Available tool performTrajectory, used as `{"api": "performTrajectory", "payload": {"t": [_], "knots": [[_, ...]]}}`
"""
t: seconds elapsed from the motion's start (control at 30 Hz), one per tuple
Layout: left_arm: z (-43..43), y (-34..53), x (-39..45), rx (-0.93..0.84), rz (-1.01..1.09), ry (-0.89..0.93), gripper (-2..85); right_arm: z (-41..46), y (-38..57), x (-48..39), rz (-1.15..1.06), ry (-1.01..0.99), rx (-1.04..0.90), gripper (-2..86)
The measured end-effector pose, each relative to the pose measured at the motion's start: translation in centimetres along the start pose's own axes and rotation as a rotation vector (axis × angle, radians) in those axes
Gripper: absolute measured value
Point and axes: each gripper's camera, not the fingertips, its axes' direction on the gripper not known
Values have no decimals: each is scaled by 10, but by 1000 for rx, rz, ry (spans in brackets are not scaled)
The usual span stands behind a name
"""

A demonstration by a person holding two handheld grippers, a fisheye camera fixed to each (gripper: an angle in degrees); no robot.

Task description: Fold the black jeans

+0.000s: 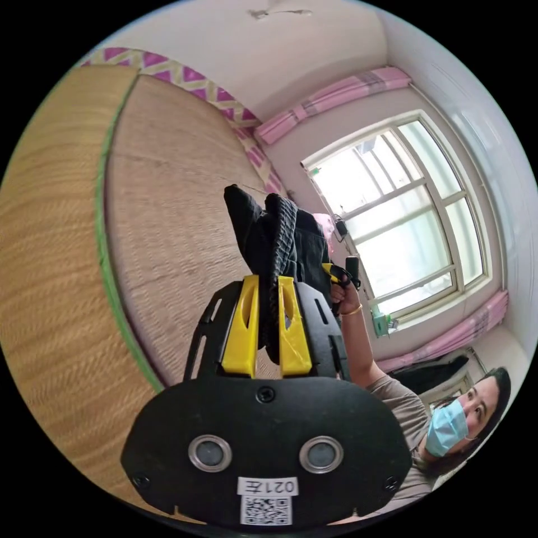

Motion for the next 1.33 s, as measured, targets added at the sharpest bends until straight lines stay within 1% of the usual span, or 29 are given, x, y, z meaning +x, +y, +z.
{"api": "performTrajectory", "payload": {"t": [0.03, 0.07, 0.1, 0.13, 0.2, 0.27, 0.3, 0.33, 0.37, 0.4, 0.43, 0.5, 0.57, 0.63, 0.67, 0.73, 0.77, 0.83, 0.87, 0.93, 1.0, 1.07, 1.13, 1.17, 1.2, 1.23, 1.27, 1.33], "knots": [[14, -15, 11, -6, 19, 9, 52, -38, -7, -5, -7, 29, 57, 54], [44, -46, 34, -15, 57, 15, 53, -57, -10, -8, -10, 44, 84, 54], [75, -75, 59, -23, 92, 11, 54, -93, -16, -12, -13, 78, 139, 55], [90, -88, 70, -24, 110, 7, 55, -127, -23, -13, -5, 108, 189, 56], [151, -136, 114, -10, 169, -12, 59, -172, -39, -12, 13, 150, 261, 61], [190, -161, 133, 7, 176, -34, 57, -208, -58, -8, 27, 207, 315, 84], [209, -168, 133, 24, 154, -57, 48, -226, -69, -4, 59, 305, 342, 103], [216, -168, 130, 28, 133, -63, 34, -239, -75, 0, 110, 458, 360, 114], [230, -161, 118, 11, 94, -78, 6, -242, -76, 2, 136, 544, 356, 114], [241, -150, 104, -24, 78, -101, -1, -244, -75, 7, 180, 692, 327, 108], [243, -143, 96, -36, 72, -112, -4, -239, -71, 11, 179, 787, 290, 94], [238, -106, 65, -79, 92, -126, -8, -229, -58, 15, 183, 875, 293, 74], [223, -71, 45, -112, 106, -135, -9, -214, -42, 9, 115, 886, 306, 43], [199, -34, 31, -120, 116, -110, -9, -182, -18, -18, -20, 883, 286, 10], [178, -8, 27, -109, 129, -87, -9, -172, -12, -29, -64, 876, 274, 6], [142, 34, 26, -77, 162, -60, -9, -129, 12, -79, -225, 820, 212, -1], [115, 62, 28, -45, 189, -41, -10, -118, 18, -94, -265, 808, 207, -2], [71, 108, 34, 27, 260, -4, -10, -71, 48, -160, -433, 743, 218, -4], [40, 140, 37, 87, 278, -16, -10, -60, 55, -177, -467, 729, 222, -5], [-6, 186, 38, 153, 286, -5, -10, -12, 84, -240, -595, 678, 258, -6], [-63, 250, 33, 255, 270, 1, -10, 28, 101, -285, -697, 632, 252, -6], [-101, 298, 31, 306, 282, 1, -10, 76, 113, -330, -803, 606, 215, -6], [-134, 346, 33, 351, 311, -48, -10, 145, 122, -387, -927, 529, 132, -6], [-154, 377, 34, 375, 325, -97, -9, 162, 124, -401, -952, 511, 109, -7], [-173, 407, 32, 398, 338, -120, -9, 199, 125, -429, -995, 466, 63, -7], [-183, 421, 29, 410, 341, -126, -10, 235, 123, -456, -1030, 397, 16, -7], [-200, 447, 22, 438, 334, -134, -10, 253, 122, -469, -1046, 366, -9, -7], [-225, 484, 6, 500, 308, -138, -10, 332, 118, -523, -1121, 309, -107, -7]]}}
